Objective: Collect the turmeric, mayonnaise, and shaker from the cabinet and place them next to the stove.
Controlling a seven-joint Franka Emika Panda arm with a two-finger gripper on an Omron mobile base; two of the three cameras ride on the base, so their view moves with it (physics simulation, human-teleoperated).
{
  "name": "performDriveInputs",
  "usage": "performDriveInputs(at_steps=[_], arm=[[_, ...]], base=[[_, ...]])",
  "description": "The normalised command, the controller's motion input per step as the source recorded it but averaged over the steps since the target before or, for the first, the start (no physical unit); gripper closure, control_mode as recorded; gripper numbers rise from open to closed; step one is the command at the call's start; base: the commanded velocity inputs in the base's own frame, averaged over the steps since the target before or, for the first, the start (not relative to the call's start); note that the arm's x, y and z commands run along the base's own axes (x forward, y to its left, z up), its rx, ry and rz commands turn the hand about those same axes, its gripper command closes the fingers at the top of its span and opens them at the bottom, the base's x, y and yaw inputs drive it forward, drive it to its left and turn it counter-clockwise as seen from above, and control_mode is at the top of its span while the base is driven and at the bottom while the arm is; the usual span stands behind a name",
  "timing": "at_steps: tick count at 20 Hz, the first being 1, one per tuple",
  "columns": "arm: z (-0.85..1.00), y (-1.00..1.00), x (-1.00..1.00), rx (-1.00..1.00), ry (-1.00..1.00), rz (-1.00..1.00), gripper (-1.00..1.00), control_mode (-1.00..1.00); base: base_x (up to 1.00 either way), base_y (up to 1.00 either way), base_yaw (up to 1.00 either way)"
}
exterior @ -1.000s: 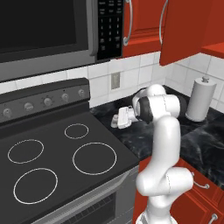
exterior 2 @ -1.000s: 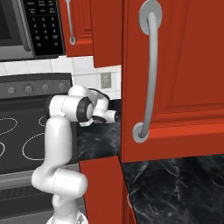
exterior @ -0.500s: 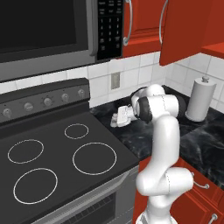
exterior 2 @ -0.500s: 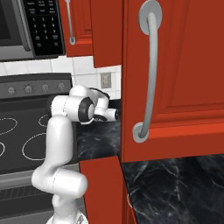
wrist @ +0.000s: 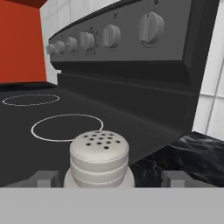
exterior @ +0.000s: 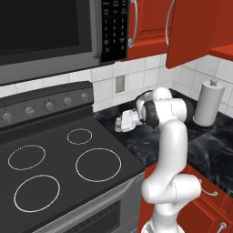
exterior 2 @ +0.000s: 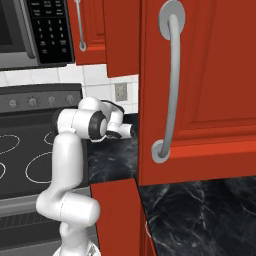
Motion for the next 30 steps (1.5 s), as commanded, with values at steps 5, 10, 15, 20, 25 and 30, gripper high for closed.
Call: performDriveInputs(at_steps=[5, 10, 15, 20, 25, 30], arm=[[0.0, 0.0, 0.0, 0.0, 0.0, 0.0, -1.0, -1.0], [0.01, 0.0, 0.0, 0.0, -0.01, 0.0, -1.0, -1.0], [0.14, -0.13, -0.05, 0.0, -0.05, 0.0, -1.0, -1.0], [0.35, -0.13, -0.22, 0.0, -0.12, 0.0, -1.0, -1.0], [0.46, -0.03, -0.54, 0.0, -0.1, 0.0, -1.0, -1.0], [0.67, 0.0, -0.65, 0.0, -0.05, 0.0, -1.0, -1.0]], base=[[0.0, 0.0, 0.0], [0.0, 0.0, 0.0], [0.0, 0.0, 0.0], [0.0, 0.0, 0.0], [0.0, 0.0, 0.0], [0.0, 0.0, 0.0]])
